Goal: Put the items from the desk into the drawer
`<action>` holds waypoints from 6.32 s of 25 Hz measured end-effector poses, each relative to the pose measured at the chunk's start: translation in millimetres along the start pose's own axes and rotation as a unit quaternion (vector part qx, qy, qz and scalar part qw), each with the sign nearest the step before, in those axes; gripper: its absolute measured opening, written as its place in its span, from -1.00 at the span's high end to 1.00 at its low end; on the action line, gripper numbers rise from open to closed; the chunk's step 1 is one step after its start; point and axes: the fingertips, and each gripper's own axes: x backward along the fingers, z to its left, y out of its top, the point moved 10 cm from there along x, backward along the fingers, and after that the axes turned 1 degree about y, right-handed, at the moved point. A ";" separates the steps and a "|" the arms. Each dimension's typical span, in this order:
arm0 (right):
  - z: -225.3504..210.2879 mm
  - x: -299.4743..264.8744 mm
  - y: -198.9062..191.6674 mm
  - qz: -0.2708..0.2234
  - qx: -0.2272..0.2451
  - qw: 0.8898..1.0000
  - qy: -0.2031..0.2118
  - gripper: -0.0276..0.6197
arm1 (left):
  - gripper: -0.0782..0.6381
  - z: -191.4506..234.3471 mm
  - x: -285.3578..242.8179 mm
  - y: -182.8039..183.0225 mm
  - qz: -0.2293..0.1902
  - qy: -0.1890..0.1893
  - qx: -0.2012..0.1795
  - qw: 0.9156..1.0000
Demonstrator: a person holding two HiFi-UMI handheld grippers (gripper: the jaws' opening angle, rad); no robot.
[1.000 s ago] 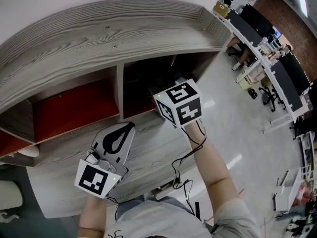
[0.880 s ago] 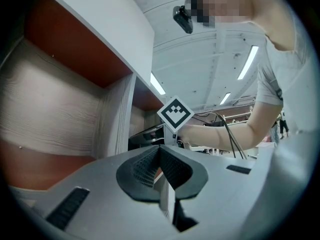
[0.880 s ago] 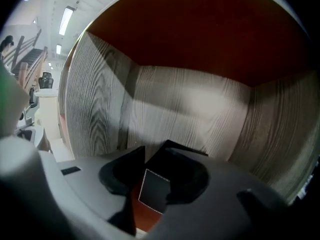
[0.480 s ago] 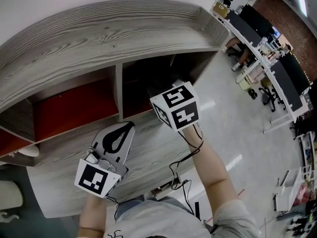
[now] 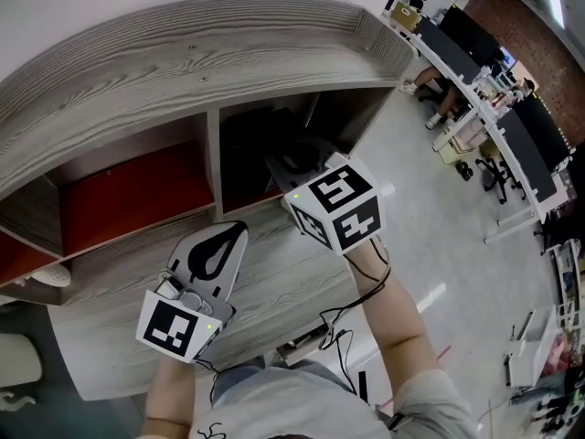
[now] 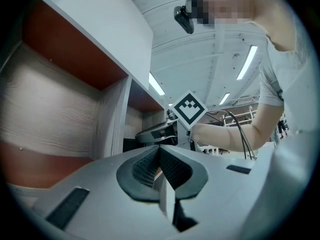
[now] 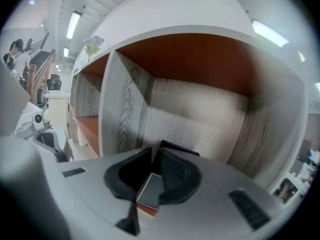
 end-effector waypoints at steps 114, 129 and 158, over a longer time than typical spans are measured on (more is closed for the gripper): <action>131.0 320.4 -131.1 -0.102 -0.043 0.994 -0.019 0.78 | 0.76 -262.0 63.6 9.9 -0.001 -0.011 -0.024 1.000; 220.3 340.7 -177.5 -0.073 -0.085 0.990 -0.086 0.78 | 0.76 -287.6 155.2 -5.8 0.033 -0.053 0.000 0.998; 284.5 303.7 -361.6 0.019 -0.148 0.979 -0.137 0.78 | 0.76 -326.5 191.3 -61.7 0.067 -0.092 0.019 0.993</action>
